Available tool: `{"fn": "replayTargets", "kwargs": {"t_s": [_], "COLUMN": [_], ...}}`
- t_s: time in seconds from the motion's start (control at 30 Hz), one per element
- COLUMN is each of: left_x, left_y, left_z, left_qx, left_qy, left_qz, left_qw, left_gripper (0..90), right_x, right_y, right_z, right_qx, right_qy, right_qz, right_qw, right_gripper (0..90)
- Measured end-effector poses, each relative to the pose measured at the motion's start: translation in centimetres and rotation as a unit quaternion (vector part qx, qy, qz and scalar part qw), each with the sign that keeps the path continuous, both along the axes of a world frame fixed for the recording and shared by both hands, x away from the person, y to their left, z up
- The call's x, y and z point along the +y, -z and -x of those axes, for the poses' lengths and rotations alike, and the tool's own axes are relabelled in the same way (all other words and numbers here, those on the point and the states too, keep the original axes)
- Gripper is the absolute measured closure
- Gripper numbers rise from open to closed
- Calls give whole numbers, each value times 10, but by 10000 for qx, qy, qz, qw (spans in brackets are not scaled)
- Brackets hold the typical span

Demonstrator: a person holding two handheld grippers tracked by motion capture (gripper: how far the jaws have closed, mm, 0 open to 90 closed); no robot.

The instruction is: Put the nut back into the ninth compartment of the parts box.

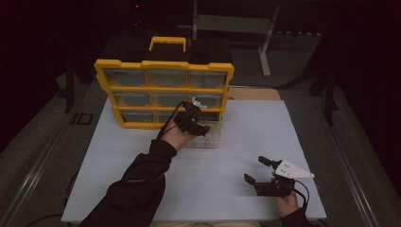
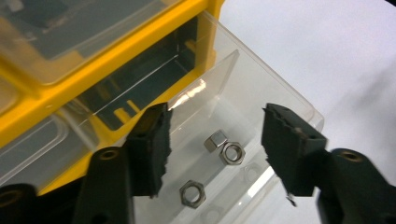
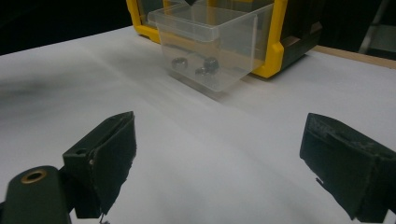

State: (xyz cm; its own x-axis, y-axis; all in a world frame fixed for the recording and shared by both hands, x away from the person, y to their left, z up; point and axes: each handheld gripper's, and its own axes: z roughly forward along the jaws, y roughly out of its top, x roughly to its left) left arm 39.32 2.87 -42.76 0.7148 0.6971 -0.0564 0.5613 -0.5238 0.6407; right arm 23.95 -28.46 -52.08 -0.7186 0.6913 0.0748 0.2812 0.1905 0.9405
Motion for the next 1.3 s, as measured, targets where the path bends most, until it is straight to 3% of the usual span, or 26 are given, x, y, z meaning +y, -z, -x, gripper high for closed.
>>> {"fn": "replayTargets", "kwargs": {"t_s": [0.23, 0.43, 0.57, 0.7, 0.97, 1.3], "left_x": [14, 29, 42, 55, 84, 115], "left_y": [-11, -14, -14, -14, -11, -2], "left_z": [11, 22, 31, 40, 54, 76], "left_qx": [-141, -138, -194, -471, -716, -1002], "left_qy": [17, 156, 317, 334, 592, 605], "left_qz": [85, 261, 418, 540, 1028, 1224], "left_qw": [9999, 9994, 9984, 9969, 9903, 9856], "left_gripper": [135, 8, 0, 0, 0, 0], "right_x": [0, 0, 0, 0, 1, 2], "right_y": [0, 0, 0, 0, 0, 0], "right_z": [0, 0, 0, 0, 0, 0], "right_qx": [-1, -8, 1, -10, -7, -2], "right_qy": [3, 7, 7, -3, 6, 7], "right_qz": [1, 11, 8, 16, 30, 52], "right_qw": [10000, 10000, 10000, 10000, 10000, 10000], "right_gripper": [108, 108, 108, 108, 108, 108]}}
